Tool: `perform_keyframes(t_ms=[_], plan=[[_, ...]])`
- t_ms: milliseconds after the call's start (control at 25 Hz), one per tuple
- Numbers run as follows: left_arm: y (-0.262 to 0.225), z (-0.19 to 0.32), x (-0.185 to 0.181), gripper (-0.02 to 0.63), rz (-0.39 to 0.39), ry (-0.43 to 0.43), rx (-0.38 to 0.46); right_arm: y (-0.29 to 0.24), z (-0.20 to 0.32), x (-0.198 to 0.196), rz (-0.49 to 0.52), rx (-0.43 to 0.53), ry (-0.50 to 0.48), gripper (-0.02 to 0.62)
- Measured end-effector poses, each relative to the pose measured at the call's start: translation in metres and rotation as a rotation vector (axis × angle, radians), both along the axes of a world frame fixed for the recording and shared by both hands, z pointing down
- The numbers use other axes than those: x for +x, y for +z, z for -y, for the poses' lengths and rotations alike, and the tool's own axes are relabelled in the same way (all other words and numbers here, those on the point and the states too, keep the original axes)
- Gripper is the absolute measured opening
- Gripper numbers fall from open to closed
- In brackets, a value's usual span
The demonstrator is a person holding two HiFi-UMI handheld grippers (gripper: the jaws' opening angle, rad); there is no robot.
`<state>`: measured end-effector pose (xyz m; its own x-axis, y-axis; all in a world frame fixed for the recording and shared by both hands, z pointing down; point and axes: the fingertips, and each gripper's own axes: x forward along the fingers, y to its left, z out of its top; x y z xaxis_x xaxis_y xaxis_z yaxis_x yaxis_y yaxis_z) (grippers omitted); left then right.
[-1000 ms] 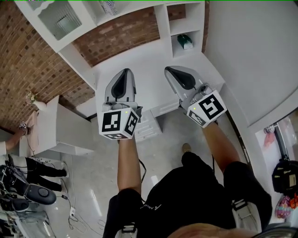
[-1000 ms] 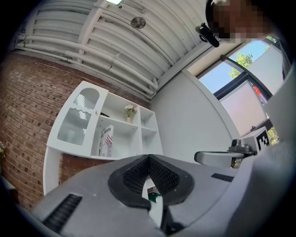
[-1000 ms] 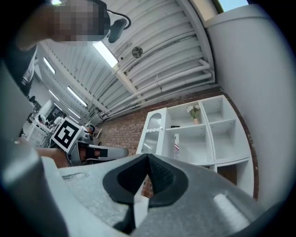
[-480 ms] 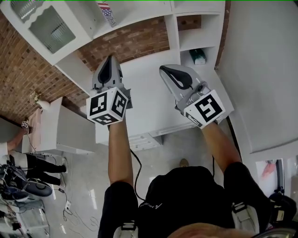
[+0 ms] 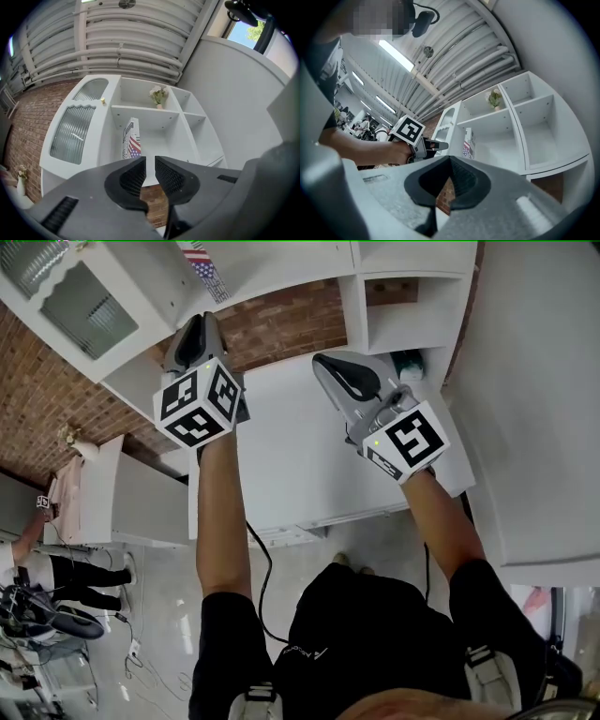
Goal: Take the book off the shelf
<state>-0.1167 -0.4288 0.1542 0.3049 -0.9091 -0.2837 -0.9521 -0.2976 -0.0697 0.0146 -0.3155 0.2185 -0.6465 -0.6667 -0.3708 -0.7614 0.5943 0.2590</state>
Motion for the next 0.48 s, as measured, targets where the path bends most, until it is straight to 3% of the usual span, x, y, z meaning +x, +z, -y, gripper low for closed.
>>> perform_keyframes(t_ms=[240,480], plan=[[-0.016,0.051,-0.007,0.136,-0.009,-0.03,-0.001,-0.016,0.038,-0.011,-0.03,0.034,0.015,0.0],[-0.024,0.108,-0.005,0.271,0.009,-0.051,-0.043,-0.034,0.074,-0.021,-0.048,0.07,0.039,0.0]])
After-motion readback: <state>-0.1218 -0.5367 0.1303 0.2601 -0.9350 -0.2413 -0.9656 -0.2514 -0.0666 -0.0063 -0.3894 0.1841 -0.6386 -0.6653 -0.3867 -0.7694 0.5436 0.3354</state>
